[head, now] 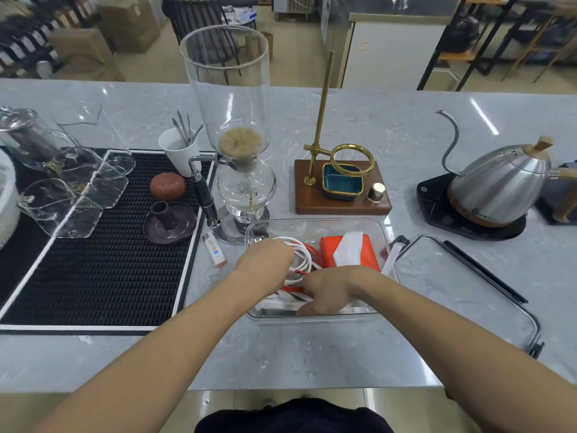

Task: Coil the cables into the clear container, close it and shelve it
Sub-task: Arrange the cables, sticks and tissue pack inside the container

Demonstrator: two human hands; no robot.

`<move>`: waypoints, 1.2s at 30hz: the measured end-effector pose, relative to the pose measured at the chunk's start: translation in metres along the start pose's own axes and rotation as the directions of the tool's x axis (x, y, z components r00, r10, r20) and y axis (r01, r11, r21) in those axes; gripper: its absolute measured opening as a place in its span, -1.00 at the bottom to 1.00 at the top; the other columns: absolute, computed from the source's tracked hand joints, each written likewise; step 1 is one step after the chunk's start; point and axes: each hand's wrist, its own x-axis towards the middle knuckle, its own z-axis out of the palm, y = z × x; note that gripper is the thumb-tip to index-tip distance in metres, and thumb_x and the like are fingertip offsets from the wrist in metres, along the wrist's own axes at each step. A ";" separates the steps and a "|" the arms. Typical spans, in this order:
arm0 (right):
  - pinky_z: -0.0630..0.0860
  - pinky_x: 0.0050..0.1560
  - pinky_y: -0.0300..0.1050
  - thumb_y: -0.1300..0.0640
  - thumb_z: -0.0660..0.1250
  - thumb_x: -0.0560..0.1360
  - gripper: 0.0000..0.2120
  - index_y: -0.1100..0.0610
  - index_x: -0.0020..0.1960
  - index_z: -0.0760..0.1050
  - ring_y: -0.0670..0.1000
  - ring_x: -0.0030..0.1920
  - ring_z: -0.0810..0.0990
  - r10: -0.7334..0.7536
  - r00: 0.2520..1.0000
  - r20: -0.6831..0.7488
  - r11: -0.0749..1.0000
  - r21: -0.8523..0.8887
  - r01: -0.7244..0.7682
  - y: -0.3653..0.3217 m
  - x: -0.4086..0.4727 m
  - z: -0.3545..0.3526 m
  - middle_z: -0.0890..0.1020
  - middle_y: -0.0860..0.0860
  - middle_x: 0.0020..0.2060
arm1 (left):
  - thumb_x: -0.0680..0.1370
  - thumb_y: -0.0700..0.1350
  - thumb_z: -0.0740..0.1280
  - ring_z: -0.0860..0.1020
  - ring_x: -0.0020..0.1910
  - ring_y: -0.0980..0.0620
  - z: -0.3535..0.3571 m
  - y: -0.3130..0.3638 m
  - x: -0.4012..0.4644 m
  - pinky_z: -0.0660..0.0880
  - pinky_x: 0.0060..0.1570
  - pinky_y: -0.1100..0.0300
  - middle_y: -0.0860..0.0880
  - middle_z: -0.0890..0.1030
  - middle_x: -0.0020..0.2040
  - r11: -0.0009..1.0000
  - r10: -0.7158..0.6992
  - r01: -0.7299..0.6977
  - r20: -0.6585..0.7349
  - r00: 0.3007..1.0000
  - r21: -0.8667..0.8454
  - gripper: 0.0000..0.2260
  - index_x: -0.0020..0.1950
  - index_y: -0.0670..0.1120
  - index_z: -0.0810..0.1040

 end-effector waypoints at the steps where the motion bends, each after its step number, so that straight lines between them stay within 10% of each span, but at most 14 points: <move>1: 0.44 -0.23 -0.01 -0.17 0.23 0.54 -0.60 0.17 -0.18 0.43 0.13 -0.27 0.46 0.006 1.000 0.018 1.000 0.011 -0.006 0.000 0.000 -0.001 0.52 0.13 -0.25 | 0.55 -0.14 0.34 0.60 -0.02 -0.15 0.000 0.000 0.000 0.32 -0.25 0.15 -0.14 0.62 -0.07 1.000 0.000 0.000 -0.007 1.000 -0.002 -0.77 -0.29 -0.04 0.40; 16: 0.57 0.02 0.19 -0.25 0.13 0.57 -0.44 0.26 -0.05 0.54 0.27 -0.09 0.61 -0.126 0.992 0.030 0.991 -0.047 0.128 0.008 -0.003 0.001 0.64 0.23 -0.11 | 0.55 -0.15 0.35 0.60 -0.08 -0.16 0.006 -0.004 0.004 0.33 -0.27 0.14 -0.08 0.43 -0.33 0.999 -0.020 0.021 0.031 0.999 -0.026 -0.62 -0.43 -0.08 0.29; 26: 0.48 -0.06 -0.06 0.00 0.23 0.62 -0.74 0.20 -0.01 0.52 0.06 -0.12 0.52 -0.291 0.957 -0.022 0.954 0.067 0.291 0.021 -0.018 0.000 0.58 0.03 -0.14 | 0.45 -0.02 0.45 0.61 -0.11 -0.23 -0.004 -0.007 0.013 0.37 -0.27 0.13 -0.23 0.57 -0.23 0.979 -0.005 0.027 0.112 0.994 -0.202 -0.73 -0.24 -0.23 0.58; 32: 0.33 -0.25 -0.32 0.11 0.27 0.62 -0.77 0.03 -0.22 0.42 -0.17 -0.34 0.37 -0.352 0.932 -0.083 0.919 0.159 0.361 0.028 -0.029 -0.001 0.42 -0.12 -0.34 | 0.45 0.00 0.46 0.52 -0.31 -0.16 0.004 -0.010 0.017 0.45 -0.26 0.11 -0.07 0.32 -0.50 0.981 0.001 0.017 0.098 0.995 -0.191 -0.54 -0.50 -0.08 0.28; 36: 0.37 -0.19 -0.16 0.10 0.28 0.61 -0.80 0.20 -0.12 0.46 -0.09 -0.25 0.37 -0.365 0.927 -0.082 0.908 0.191 0.374 0.031 -0.034 -0.001 0.43 -0.03 -0.26 | 0.40 -0.06 0.46 0.52 -0.34 -0.14 0.002 -0.013 0.019 0.53 -0.25 0.10 -0.02 0.33 -0.53 0.974 0.040 -0.009 0.131 0.991 -0.225 -0.60 -0.53 -0.08 0.33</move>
